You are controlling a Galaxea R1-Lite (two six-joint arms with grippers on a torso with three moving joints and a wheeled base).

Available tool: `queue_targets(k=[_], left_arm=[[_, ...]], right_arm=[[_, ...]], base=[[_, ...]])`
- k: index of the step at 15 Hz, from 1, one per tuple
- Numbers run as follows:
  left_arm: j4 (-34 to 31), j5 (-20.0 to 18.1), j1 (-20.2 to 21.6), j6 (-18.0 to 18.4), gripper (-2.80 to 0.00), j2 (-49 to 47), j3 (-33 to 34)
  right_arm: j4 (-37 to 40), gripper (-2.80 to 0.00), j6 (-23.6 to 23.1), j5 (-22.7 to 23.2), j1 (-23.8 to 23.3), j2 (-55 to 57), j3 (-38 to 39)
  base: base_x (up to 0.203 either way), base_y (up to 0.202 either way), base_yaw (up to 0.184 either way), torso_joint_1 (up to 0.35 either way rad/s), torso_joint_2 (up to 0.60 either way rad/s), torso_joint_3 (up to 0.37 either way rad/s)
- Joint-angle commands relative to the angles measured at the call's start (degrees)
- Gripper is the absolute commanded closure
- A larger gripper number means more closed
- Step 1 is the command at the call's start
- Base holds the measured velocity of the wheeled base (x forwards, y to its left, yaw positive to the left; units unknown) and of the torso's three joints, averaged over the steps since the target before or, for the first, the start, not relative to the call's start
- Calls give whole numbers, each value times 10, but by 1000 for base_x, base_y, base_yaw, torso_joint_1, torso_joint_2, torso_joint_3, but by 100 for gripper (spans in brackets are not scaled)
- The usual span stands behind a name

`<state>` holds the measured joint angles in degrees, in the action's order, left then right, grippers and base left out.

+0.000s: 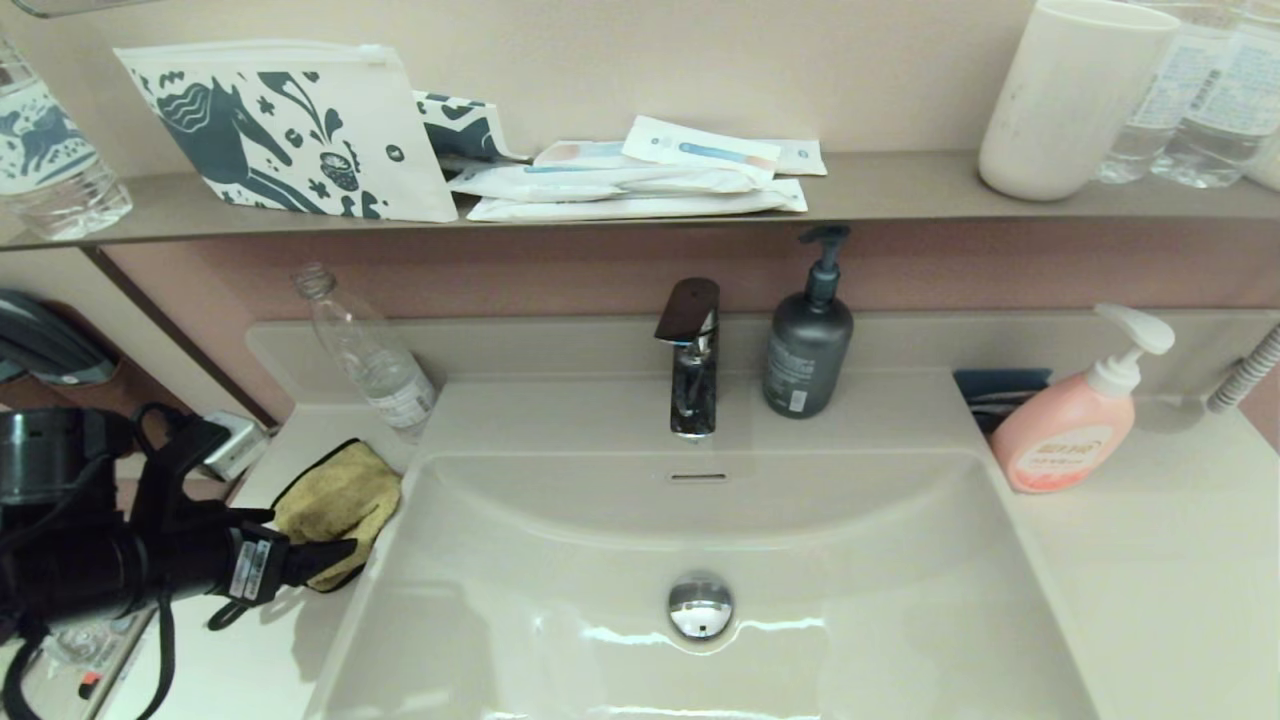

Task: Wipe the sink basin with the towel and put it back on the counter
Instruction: Pick up the cloth

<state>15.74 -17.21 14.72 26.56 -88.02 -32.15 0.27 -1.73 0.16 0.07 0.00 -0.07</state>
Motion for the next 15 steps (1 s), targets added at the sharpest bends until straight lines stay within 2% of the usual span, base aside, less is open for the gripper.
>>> queue_targets(k=[1,4,9,12,15], left_arm=[[18,-1,7,2,-280,-28,-11],[56,-1,10,2,-280,-55,-12],[62,-15,19,-4,-280,-74,-11],[61,-20,12,-43,-280,-74,-11],[62,-21,12,-45,-280,-94,-12]], right_arm=[[0,0,0,0,0,1,1],[0,0,-1,0,0,1,1],[0,0,0,0,0,1,1],[0,0,0,0,0,1,1],[0,0,0,0,0,1,0]], base=[[0,0,0,0,0,0],[0,0,0,0,0,0],[0,0,0,0,0,0],[0,0,0,0,0,0],[0,0,0,0,0,0]])
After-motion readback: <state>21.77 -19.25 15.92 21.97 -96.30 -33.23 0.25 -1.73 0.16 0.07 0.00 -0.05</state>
